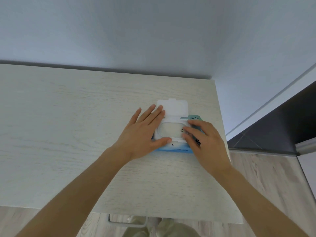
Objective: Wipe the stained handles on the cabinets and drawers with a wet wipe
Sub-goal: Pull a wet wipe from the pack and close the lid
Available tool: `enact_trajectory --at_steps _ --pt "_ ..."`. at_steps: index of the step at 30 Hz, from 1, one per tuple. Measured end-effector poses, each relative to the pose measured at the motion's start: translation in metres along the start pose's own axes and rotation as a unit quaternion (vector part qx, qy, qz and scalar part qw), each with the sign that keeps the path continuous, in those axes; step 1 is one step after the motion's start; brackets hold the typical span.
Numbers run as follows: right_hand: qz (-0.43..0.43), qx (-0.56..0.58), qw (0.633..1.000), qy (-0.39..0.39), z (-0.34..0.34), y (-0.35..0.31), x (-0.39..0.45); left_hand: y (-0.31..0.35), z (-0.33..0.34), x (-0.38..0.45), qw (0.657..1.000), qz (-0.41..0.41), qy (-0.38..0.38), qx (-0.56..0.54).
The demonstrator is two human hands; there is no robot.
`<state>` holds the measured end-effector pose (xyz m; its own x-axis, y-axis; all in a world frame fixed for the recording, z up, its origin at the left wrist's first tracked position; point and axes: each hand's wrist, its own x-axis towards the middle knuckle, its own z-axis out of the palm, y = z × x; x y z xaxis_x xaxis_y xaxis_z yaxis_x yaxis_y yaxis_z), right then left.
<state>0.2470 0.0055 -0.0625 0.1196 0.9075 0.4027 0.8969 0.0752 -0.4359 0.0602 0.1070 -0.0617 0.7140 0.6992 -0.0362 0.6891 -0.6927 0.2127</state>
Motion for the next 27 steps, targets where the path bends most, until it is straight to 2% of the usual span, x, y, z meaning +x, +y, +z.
enact_trajectory --at_steps 9,16,24,27 --pt "0.120 0.071 0.990 -0.028 0.009 -0.015 0.004 0.004 0.010 -0.004 0.998 0.000 0.019 -0.066" --pt "0.175 0.111 0.976 -0.060 0.009 -0.014 0.008 0.003 0.015 -0.004 0.997 -0.005 0.028 -0.075" --pt "0.236 0.062 0.970 -0.007 0.014 -0.026 0.012 0.005 0.013 -0.005 0.997 -0.012 0.028 -0.076" --pt "0.271 0.120 0.955 -0.007 0.013 -0.026 0.015 0.007 0.013 -0.004 0.996 -0.016 0.028 -0.086"
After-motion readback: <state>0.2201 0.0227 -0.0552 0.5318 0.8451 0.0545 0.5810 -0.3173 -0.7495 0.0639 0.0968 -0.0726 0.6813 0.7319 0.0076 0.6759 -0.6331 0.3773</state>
